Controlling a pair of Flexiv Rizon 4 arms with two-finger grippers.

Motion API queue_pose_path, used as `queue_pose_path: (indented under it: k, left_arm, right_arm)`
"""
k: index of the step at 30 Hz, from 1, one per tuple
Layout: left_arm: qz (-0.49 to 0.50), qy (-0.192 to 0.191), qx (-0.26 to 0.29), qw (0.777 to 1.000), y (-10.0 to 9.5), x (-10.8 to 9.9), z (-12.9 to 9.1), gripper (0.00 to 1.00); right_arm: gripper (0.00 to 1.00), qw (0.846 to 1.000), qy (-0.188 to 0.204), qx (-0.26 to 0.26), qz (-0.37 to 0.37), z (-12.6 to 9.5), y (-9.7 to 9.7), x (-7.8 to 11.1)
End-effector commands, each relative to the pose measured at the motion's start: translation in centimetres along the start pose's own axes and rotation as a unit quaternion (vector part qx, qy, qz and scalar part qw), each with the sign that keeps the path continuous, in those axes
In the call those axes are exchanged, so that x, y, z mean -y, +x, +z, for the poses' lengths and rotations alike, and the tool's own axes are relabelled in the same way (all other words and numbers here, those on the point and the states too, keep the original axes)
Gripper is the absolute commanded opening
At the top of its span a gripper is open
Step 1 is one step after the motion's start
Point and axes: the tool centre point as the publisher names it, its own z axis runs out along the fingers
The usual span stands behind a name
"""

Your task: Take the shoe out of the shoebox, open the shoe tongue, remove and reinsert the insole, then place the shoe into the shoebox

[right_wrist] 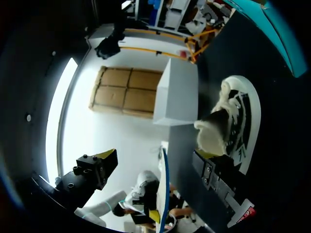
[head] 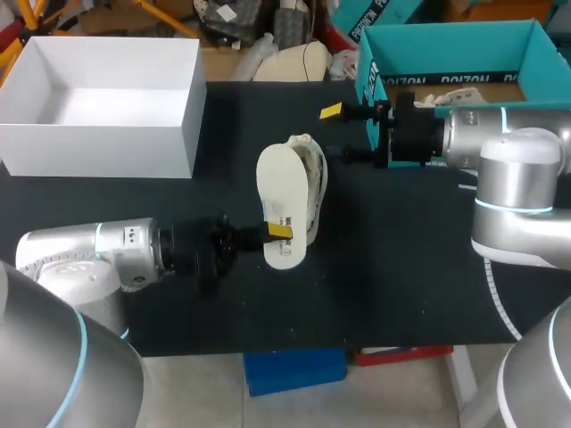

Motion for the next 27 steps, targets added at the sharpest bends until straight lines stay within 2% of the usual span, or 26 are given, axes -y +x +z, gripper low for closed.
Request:
queue_pose_path:
  k: [1, 11, 27]
  left_arm:
    - [0.001, 0.002, -0.003, 1.000, 0.6, -2.1, 1.4, 0.00]
    - [0.011, -0.001, 0.003, 1.000, 0.9, -4.6, 2.1, 0.00]
    - [0.026, 0.000, 0.016, 1.000, 0.3, -5.1, 2.5, 0.00]
  right_arm:
    - [1.00, 1.000, -0.002, 0.000, 0.000, 0.1, 0.0, 0.0]
    - [1.00, 1.000, -0.002, 0.000, 0.000, 0.1, 0.0, 0.0]
    - [1.00, 1.000, -0.002, 0.000, 0.000, 0.1, 0.0, 0.0]
